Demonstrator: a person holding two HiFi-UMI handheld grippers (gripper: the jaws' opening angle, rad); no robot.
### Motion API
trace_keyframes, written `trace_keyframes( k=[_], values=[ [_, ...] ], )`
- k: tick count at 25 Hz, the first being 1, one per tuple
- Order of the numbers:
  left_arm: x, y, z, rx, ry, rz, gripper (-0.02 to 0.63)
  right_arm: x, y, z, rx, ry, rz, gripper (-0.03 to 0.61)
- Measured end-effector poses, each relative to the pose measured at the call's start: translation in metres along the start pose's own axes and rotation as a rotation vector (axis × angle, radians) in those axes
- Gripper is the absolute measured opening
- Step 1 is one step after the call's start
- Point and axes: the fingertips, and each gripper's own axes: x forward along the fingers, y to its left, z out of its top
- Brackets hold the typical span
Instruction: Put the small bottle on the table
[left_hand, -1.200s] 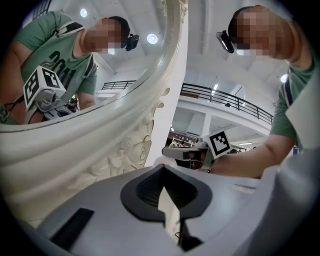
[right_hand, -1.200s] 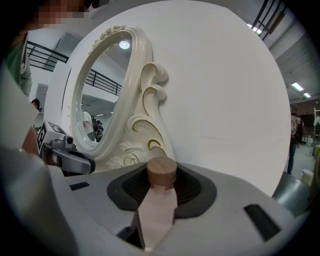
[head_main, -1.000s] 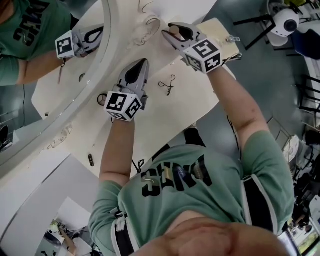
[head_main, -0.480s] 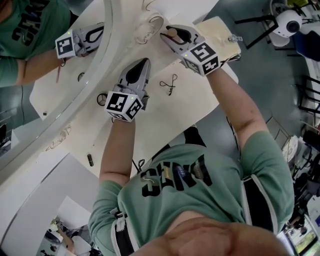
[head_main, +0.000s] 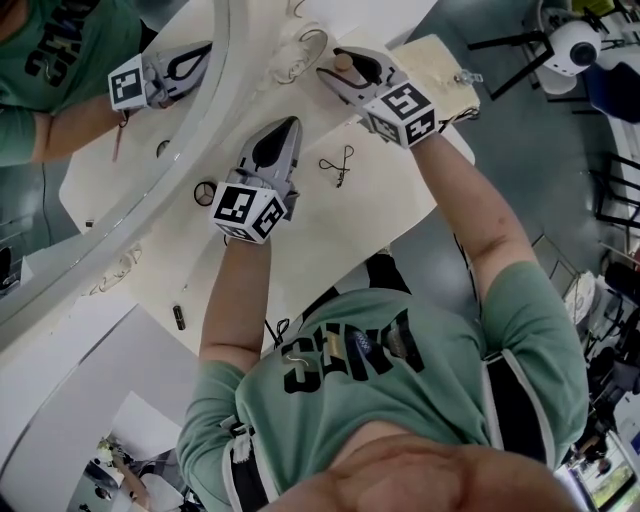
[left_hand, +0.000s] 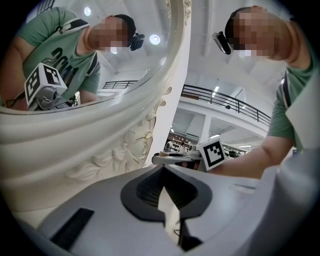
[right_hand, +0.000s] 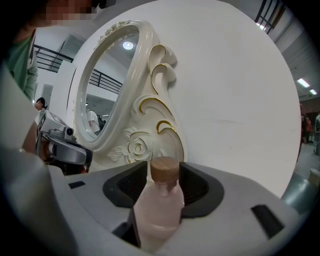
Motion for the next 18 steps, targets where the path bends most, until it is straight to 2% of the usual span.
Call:
trace_keyframes(
  k=[3,7,12,18],
  values=[
    [-0.003,-0.006,0.003,0.003,-0.007,0.001,0.008,-0.012,-0.006,0.006,0.009,-0.043,-0.018,0.208],
    [-0.011,-0.019,0.007,0.013,-0.011,0.003,0.008,-0.047,-0.009,0.023,0.014,-0.107,-0.049,0.215],
    [-0.035,-0.048,0.053,0.060,-0.036,-0.008,0.008,-0.108,0.005,0.070,-0.002,-0.160,-0.072,0.212],
    [-0.069,-0.092,0.091,0.082,-0.052,0.005,0.008,-0.194,0.029,0.104,0.010,-0.200,-0.088,0.176]
  ],
)
